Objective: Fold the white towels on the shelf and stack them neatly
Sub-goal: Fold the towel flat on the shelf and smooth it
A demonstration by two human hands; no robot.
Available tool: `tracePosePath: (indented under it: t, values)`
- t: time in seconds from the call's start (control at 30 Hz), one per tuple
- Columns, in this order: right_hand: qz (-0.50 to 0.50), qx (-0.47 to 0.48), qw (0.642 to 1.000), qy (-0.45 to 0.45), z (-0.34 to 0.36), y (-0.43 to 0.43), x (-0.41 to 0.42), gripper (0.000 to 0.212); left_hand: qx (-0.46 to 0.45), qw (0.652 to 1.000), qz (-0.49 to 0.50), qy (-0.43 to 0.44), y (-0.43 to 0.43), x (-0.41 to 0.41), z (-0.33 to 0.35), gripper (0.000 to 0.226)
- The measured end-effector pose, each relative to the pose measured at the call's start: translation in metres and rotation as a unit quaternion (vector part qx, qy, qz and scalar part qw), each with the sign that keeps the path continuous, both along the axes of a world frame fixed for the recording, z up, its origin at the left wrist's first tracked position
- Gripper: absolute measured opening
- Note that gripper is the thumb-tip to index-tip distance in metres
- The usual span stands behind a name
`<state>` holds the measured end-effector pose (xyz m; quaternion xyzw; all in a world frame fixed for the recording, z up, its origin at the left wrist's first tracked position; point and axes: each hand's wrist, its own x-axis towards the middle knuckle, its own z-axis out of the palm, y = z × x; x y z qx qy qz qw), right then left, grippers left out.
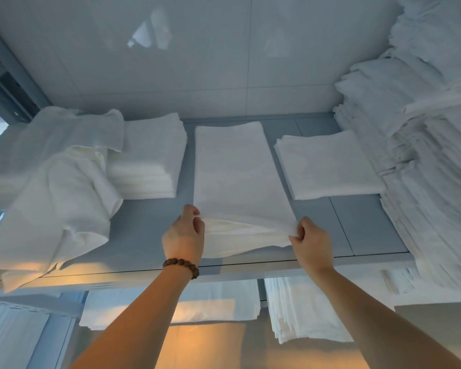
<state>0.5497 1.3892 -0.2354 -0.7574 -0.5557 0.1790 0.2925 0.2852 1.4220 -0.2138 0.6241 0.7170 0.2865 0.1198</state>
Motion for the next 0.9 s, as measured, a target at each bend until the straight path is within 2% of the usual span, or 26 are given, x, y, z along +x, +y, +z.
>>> tracePosePath:
  t: [0.1,0.17,0.23,0.3,0.4,0.47,0.53,0.63,0.7,0.83,0.9]
  values:
    - [-0.021,-0.028,0.996,-0.086,-0.007,-0.006,-0.004,0.024,-0.027,0.999,-0.013,0.037,-0.012,-0.004,-0.009,0.014]
    - [-0.017,-0.052,0.991,-0.125,-0.012,-0.011,-0.007,0.015,-0.087,0.995,-0.057,0.007,-0.020,-0.006,-0.018,0.025]
    - [-0.008,-0.076,0.986,-0.145,-0.014,-0.012,-0.009,0.011,-0.136,0.983,-0.105,-0.062,-0.025,-0.007,-0.021,0.036]
    - [0.026,-0.102,0.980,-0.166,-0.017,-0.011,-0.007,0.036,-0.161,0.970,-0.133,-0.123,-0.026,-0.006,-0.021,0.044]
    - [0.095,-0.110,0.975,-0.168,-0.019,-0.008,-0.003,0.070,-0.184,0.965,-0.147,-0.115,-0.021,-0.005,-0.026,0.047]
    - [0.115,-0.116,0.973,-0.166,-0.017,-0.009,0.000,0.075,-0.173,0.972,-0.128,-0.094,-0.021,-0.006,-0.028,0.046]
    - [0.129,-0.122,0.960,-0.217,-0.018,-0.016,0.002,0.078,-0.150,0.979,-0.115,-0.077,-0.024,-0.008,-0.031,0.046]
    - [0.153,-0.129,0.931,-0.305,-0.027,-0.033,0.003,0.081,-0.170,0.971,-0.162,-0.049,-0.034,-0.013,-0.036,0.053]
    - [0.154,-0.091,0.926,-0.331,-0.032,-0.039,0.002,0.081,-0.197,0.959,-0.198,-0.047,-0.041,-0.016,-0.039,0.057]
    - [0.236,-0.067,0.902,-0.355,-0.028,-0.033,-0.001,0.088,-0.203,0.943,-0.188,-0.183,-0.035,-0.013,-0.029,0.035]
    - [0.274,-0.082,0.894,-0.346,-0.026,-0.025,-0.005,0.092,-0.215,0.941,-0.153,-0.211,-0.021,-0.006,-0.026,0.032]
